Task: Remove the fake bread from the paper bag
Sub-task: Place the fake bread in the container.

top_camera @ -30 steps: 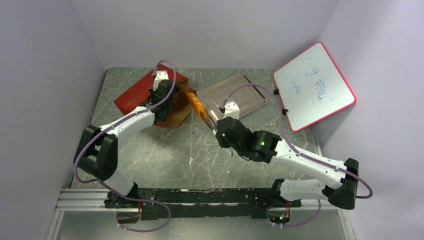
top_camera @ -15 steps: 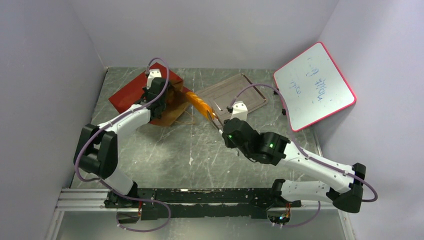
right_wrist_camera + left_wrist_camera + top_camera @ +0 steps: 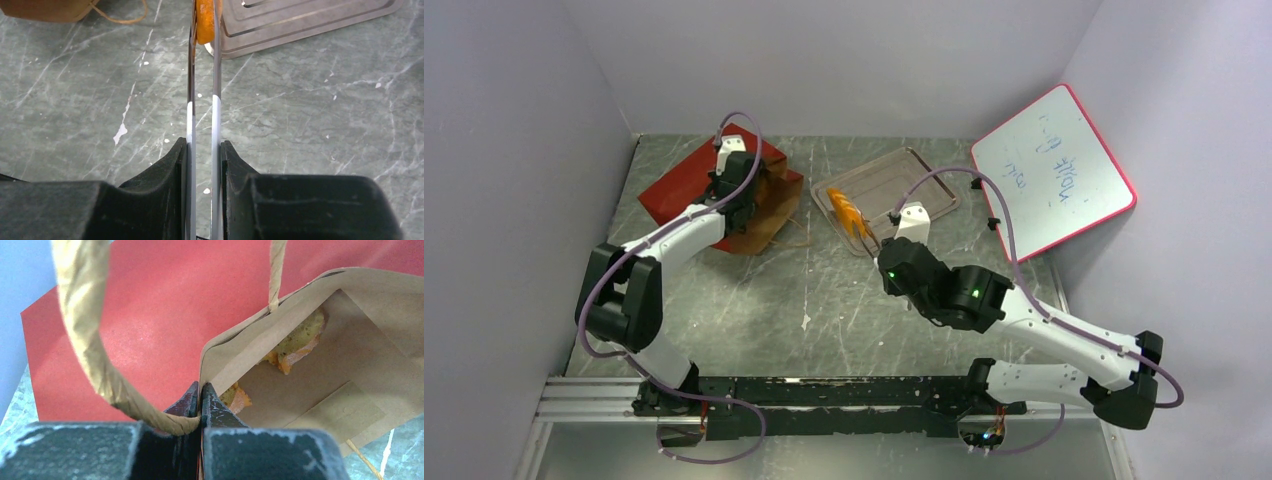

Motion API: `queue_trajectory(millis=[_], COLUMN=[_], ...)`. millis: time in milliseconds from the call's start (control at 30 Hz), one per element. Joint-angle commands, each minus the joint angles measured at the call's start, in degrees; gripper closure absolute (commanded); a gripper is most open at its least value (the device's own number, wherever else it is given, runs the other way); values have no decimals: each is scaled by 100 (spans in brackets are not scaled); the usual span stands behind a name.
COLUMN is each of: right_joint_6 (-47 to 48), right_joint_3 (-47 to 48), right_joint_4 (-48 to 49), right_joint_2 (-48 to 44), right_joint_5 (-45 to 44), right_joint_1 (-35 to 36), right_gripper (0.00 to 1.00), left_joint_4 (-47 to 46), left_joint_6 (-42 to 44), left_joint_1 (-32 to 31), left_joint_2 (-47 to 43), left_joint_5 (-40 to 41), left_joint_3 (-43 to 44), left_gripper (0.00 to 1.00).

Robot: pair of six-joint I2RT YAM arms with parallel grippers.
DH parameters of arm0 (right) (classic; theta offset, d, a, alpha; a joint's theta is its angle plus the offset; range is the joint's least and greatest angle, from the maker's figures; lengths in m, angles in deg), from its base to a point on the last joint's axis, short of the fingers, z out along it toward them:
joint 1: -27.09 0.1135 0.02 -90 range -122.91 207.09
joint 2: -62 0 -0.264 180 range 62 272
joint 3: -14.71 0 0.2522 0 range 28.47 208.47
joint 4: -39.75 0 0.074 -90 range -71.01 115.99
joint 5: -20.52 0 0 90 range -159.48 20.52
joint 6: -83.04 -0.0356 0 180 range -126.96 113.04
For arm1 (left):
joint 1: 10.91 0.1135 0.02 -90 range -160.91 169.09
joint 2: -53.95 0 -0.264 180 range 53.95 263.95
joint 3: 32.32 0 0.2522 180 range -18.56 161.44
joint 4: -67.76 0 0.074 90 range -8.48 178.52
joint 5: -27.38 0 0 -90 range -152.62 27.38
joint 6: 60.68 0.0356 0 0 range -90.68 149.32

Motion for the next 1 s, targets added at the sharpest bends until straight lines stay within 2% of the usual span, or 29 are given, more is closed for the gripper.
queue_trajectory(millis=[0,200,433,667,767,900,967], right_joint_6=[-54,213,912,1362,1323,1060,842], right_joint_3=[219,138,-113,-751,-930,-1279,-1432], right_joint_4=[104,331,1252,2416,2673,3167,3386], right_joint_2=[-153,-18,24,-35,21,10,61], right_joint_5=[-404,-789,-475,1071,1881,3262,3733], right_joint_1=[9,-109,-905,-2634,-3375,-4740,-5105], right_gripper=[100,100,100,100,100,100,100], left_joint_4=[17,62,123,133,139,139,139], left_joint_6=[94,100,32,-1,-18,-17,-7], left_joint_1=[98,98,98,89,84,80,80], left_joint_2=[4,-157,-337,-443,-482,-509,-511], left_joint_5=[33,-11,-91,-139,-170,-182,-185], left_joint_3=[200,216,189,97,80,69,52], left_gripper=[93,93,93,93,93,93,93])
